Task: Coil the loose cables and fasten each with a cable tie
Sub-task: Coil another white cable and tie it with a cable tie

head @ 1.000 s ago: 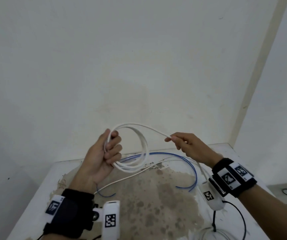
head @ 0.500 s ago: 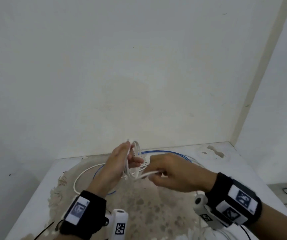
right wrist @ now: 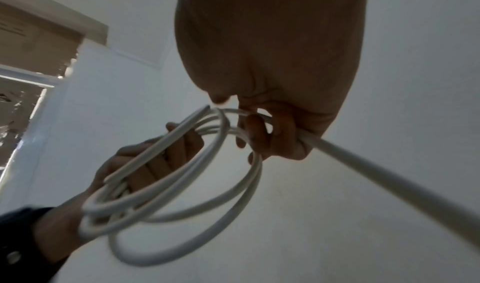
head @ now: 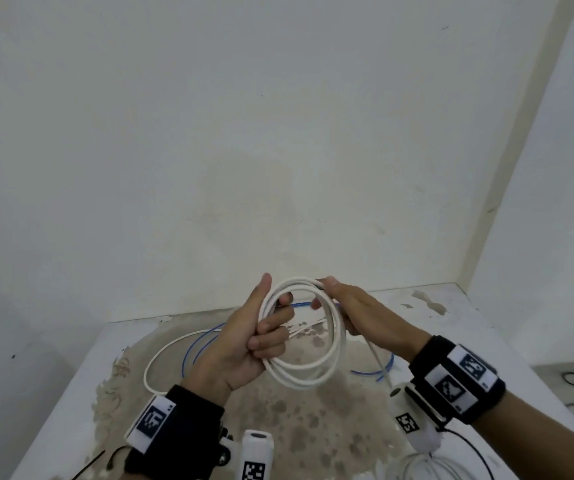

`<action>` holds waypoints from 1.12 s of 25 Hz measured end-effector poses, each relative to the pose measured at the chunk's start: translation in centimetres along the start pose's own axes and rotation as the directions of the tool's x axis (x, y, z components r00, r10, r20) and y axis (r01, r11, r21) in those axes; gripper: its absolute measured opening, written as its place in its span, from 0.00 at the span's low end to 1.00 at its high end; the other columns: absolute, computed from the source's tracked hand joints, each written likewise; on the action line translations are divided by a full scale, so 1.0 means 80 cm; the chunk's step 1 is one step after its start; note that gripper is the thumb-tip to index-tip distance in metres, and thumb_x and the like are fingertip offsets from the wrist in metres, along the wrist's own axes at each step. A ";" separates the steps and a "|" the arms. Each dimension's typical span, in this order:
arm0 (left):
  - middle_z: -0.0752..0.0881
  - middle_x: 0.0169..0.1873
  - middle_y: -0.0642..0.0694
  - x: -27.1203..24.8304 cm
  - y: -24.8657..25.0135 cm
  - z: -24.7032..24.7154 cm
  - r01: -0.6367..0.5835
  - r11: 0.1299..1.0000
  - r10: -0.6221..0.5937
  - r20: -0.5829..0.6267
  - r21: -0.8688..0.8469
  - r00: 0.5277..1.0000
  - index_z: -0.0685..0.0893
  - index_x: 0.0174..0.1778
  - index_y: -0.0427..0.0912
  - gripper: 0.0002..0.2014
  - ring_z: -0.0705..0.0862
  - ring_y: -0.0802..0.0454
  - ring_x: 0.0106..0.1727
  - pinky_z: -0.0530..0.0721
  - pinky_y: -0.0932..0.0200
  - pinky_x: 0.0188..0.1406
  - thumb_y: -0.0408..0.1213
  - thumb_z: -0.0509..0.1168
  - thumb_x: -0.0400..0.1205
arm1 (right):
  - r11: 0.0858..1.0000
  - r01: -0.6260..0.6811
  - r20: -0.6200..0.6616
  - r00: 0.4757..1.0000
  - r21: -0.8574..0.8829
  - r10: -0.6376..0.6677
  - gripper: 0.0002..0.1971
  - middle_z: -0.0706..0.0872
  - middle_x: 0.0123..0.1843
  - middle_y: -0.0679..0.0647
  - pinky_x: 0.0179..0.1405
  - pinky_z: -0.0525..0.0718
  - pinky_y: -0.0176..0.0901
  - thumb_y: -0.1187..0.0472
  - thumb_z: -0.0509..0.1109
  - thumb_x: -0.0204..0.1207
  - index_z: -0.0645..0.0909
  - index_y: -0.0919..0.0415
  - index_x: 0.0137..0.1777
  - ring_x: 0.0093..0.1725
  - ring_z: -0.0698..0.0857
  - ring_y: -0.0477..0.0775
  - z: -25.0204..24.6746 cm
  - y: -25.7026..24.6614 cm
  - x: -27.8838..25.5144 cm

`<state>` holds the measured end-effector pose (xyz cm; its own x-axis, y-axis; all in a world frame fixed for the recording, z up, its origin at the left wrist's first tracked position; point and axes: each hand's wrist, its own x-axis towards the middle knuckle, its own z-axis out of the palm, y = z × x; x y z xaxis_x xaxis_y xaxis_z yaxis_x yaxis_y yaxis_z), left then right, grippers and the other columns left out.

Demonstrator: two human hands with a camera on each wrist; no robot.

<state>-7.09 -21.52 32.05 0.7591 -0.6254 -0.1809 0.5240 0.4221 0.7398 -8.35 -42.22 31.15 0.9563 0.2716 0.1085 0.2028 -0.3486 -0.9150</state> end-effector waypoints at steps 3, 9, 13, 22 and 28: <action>0.62 0.17 0.53 0.008 0.001 0.007 -0.114 0.992 0.121 -0.109 0.061 0.987 0.76 0.38 0.43 0.19 0.59 0.63 0.10 0.54 0.69 0.08 0.56 0.61 0.81 | 0.999 0.022 -0.024 0.999 0.023 -0.021 0.14 0.89 0.43 0.50 0.32 0.75 0.37 0.47 0.58 0.89 0.81 0.48 0.65 0.32 0.77 0.42 0.015 0.009 -0.003; 0.67 0.22 0.52 0.019 -0.008 -0.001 -0.201 0.934 0.297 -0.328 0.297 0.897 0.81 0.58 0.39 0.22 0.76 0.55 0.24 0.80 0.62 0.27 0.56 0.58 0.84 | 0.853 -0.077 -0.173 0.966 0.516 0.192 0.12 0.83 0.35 0.52 0.19 0.62 0.36 0.61 0.65 0.87 0.80 0.55 0.68 0.21 0.68 0.47 0.026 0.027 0.016; 0.65 0.21 0.51 0.023 -0.004 -0.001 -0.323 0.908 0.410 -0.415 0.265 0.812 0.76 0.44 0.39 0.14 0.63 0.58 0.16 0.64 0.65 0.13 0.46 0.57 0.88 | 0.877 -0.081 -0.028 0.994 0.473 0.107 0.23 0.84 0.41 0.61 0.19 0.62 0.36 0.66 0.69 0.83 0.76 0.39 0.71 0.24 0.65 0.50 0.035 0.023 0.015; 0.68 0.21 0.51 0.018 0.010 -0.010 -0.240 0.896 0.397 -0.431 0.375 0.811 0.83 0.57 0.42 0.10 0.60 0.59 0.16 0.56 0.68 0.12 0.38 0.57 0.87 | 0.993 0.096 -0.219 0.973 0.074 -0.078 0.20 0.92 0.37 0.55 0.34 0.80 0.46 0.42 0.58 0.86 0.66 0.33 0.78 0.33 0.81 0.66 0.044 0.014 0.005; 0.63 0.20 0.51 0.010 0.010 -0.007 -0.133 0.858 0.330 -0.335 0.496 0.882 0.86 0.46 0.35 0.20 0.57 0.57 0.19 0.58 0.65 0.14 0.46 0.56 0.89 | 0.941 0.083 -0.189 0.982 0.327 -0.021 0.17 0.85 0.33 0.60 0.21 0.63 0.37 0.46 0.56 0.89 0.83 0.50 0.64 0.22 0.68 0.49 0.030 0.009 0.006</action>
<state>-5.87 -21.32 32.17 0.9724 -0.1923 -0.1325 0.1572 0.1197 0.9803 -8.23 -40.19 29.58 0.9744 0.1048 0.1990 0.2013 -0.0121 -0.9794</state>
